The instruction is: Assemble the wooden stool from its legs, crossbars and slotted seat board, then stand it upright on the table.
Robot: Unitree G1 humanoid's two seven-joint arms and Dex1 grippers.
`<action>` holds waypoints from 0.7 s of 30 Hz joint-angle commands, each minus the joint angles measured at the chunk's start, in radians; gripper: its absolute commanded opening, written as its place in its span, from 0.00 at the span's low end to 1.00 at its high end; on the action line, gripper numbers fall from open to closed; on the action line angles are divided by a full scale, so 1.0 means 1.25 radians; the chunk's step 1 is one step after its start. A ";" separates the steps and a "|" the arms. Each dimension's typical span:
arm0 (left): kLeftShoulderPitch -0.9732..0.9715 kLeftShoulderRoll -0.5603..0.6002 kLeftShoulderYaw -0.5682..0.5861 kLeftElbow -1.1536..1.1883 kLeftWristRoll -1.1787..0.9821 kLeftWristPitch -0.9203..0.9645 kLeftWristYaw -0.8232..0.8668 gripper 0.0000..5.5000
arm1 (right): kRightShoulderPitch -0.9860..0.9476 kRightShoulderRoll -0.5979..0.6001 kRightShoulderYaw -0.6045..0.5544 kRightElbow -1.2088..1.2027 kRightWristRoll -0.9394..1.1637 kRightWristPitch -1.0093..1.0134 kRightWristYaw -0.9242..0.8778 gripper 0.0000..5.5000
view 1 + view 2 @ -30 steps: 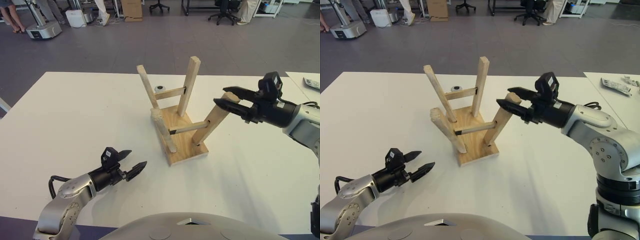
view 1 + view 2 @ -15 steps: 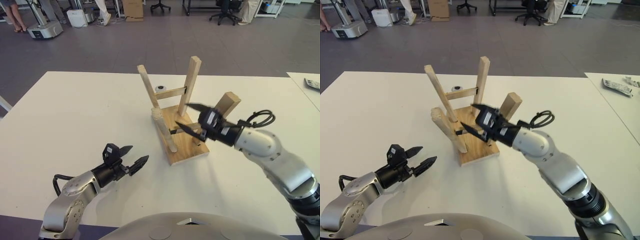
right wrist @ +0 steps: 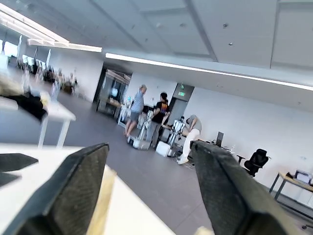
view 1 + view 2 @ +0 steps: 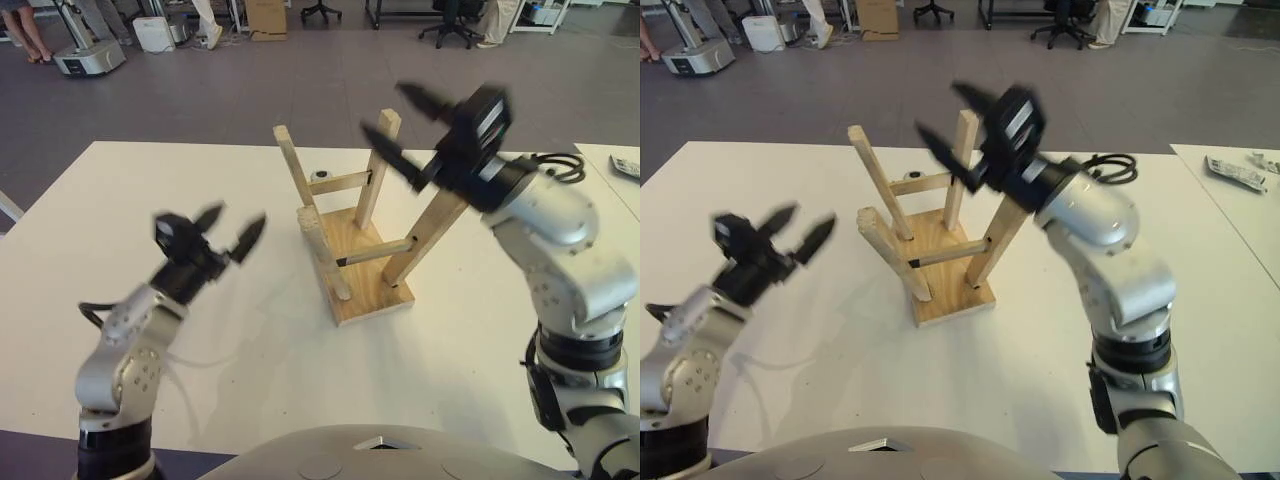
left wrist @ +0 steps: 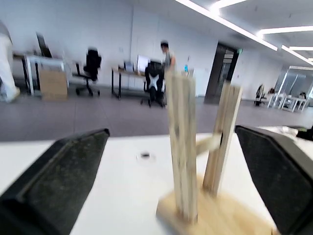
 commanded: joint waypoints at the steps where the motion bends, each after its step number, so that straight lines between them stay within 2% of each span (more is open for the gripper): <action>1: -0.184 -0.028 -0.022 -0.091 -0.172 0.031 0.132 0.86 | 0.009 0.002 -0.089 0.084 0.028 0.018 -0.029 0.57; 4: -0.237 -0.059 -0.091 -0.092 -0.212 0.054 0.188 0.86 | 0.062 0.020 -0.105 0.099 0.041 0.014 -0.031 0.57; 6: -0.220 -0.080 -0.135 -0.082 -0.224 0.075 0.217 0.86 | 0.114 0.037 -0.089 0.094 0.049 0.019 -0.024 0.57; 7: -0.200 -0.082 -0.156 -0.076 -0.225 0.095 0.233 0.86 | 0.143 0.039 -0.073 0.091 0.048 0.022 -0.017 0.57; 8: -0.146 -0.072 -0.202 -0.059 -0.230 0.153 0.256 0.86 | 0.203 0.008 -0.016 0.082 0.008 0.007 0.021 0.57; 10: -0.019 -0.017 -0.311 -0.013 -0.170 0.247 0.243 0.86 | 0.289 -0.024 0.053 0.065 -0.029 -0.001 0.058 0.57; 12: 0.071 0.091 -0.438 0.022 -0.016 0.250 0.176 0.86 | 0.303 -0.026 0.064 0.064 -0.035 -0.006 0.060 0.57; 13: 0.096 0.112 -0.464 0.038 0.022 0.236 0.158 0.86 | 0.297 -0.025 0.062 0.068 -0.037 -0.011 0.056 0.57; 21: 0.058 0.102 -0.445 0.097 0.059 0.151 0.127 0.86 | 0.262 -0.024 0.056 0.082 -0.042 -0.022 0.054 0.57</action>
